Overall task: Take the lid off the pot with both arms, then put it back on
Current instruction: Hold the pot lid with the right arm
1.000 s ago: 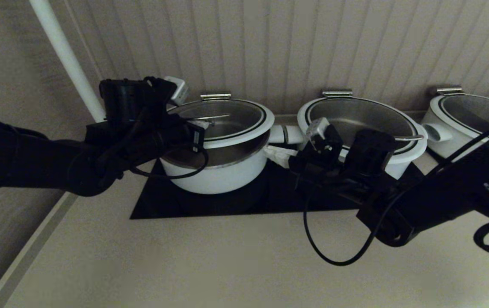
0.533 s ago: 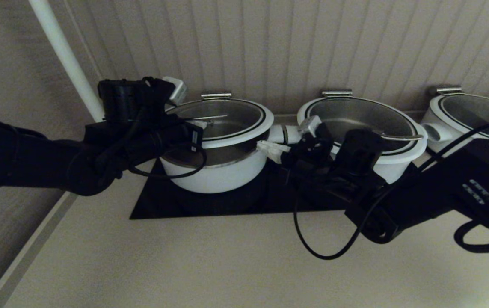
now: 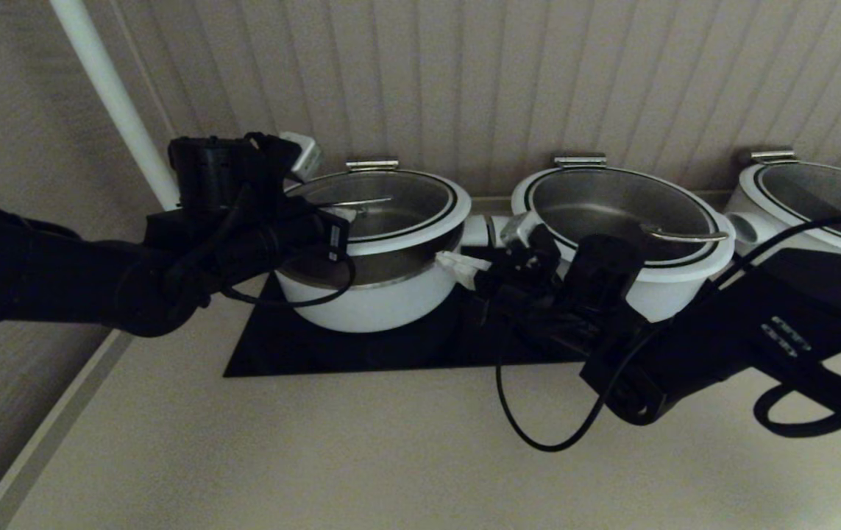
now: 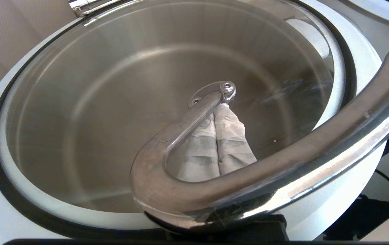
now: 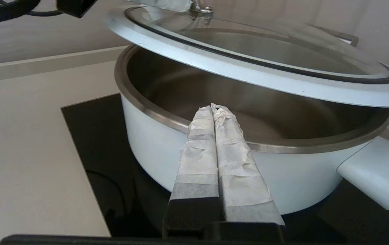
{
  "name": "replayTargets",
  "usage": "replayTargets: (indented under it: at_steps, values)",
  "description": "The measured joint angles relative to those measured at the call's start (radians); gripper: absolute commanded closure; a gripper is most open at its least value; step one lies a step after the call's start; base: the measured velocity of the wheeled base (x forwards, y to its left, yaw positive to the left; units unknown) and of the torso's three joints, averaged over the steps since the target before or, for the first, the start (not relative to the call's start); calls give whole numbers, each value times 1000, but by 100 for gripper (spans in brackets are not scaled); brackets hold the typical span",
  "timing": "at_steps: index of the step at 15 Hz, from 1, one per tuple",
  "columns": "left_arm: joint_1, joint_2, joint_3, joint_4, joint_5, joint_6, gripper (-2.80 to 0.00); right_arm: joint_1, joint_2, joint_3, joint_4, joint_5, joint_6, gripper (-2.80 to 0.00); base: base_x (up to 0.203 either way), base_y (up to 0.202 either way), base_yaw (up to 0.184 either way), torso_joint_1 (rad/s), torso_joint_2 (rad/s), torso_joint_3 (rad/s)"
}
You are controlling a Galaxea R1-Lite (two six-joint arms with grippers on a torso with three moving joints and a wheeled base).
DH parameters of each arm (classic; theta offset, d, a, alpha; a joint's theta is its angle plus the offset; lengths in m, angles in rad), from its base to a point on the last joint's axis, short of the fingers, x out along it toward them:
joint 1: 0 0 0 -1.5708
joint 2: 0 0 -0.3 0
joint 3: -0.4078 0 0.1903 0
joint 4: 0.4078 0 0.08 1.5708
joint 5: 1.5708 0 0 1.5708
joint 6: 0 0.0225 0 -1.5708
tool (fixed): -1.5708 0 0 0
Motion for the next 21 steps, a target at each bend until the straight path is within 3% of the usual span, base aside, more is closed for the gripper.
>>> replayTargets:
  at_steps: [5,17,21]
  values:
    - [1,0,0,0,0,0,0,0,33,-62,-11,-51,0,0,0,0,0,0,0,0]
    - [2,1,1,0,0,-1,0,-1,91,-151,20,-55,1,0,0,0,0,0,0,0]
    - [2,1,1,0,0,-1,0,-1,114,-237,67,-64,1,0,0,0,0,0,0,0]
